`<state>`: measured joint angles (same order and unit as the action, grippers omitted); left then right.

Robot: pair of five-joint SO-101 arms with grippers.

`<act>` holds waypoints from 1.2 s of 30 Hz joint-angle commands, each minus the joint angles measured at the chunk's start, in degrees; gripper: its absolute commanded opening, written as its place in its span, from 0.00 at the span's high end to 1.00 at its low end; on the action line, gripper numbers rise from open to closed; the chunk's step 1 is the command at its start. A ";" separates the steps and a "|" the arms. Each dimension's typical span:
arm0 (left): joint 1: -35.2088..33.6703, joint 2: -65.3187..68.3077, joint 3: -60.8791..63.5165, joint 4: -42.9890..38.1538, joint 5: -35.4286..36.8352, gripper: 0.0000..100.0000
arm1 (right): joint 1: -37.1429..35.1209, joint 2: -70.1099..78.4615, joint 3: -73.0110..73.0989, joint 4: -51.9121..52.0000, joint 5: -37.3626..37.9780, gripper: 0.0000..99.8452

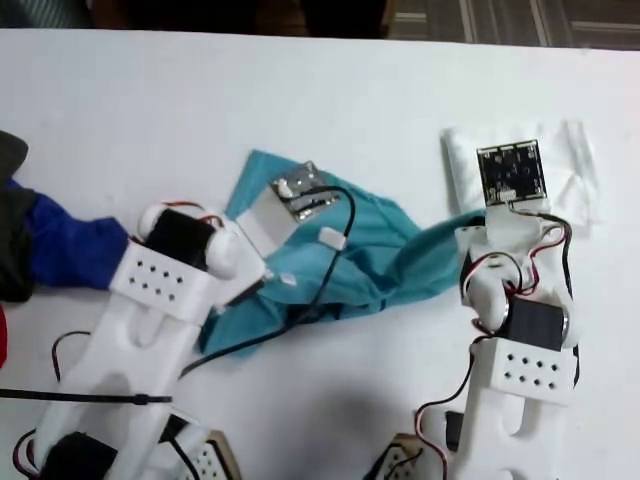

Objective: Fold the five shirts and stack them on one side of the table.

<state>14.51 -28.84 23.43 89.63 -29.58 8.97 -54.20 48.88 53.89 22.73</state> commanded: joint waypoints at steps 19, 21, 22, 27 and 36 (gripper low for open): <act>0.00 0.00 2.51 -0.44 0.26 0.92 | 0.04 0.66 -0.35 -1.01 -0.44 0.98; 0.00 0.00 3.91 -1.67 0.18 0.93 | 0.04 0.66 -0.35 -1.01 -0.44 0.98; 0.00 0.00 4.26 -2.11 0.18 0.94 | 0.04 0.66 -0.35 -1.01 -0.44 0.98; 0.09 -0.35 2.68 -1.93 0.26 0.97 | 0.04 0.66 -0.35 -1.01 -0.44 0.98; 0.09 0.00 -1.63 0.79 0.26 0.89 | 0.04 0.66 -0.35 -1.01 -0.44 0.98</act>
<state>14.51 -28.57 24.04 89.80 -29.58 8.97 -54.20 48.88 53.89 22.73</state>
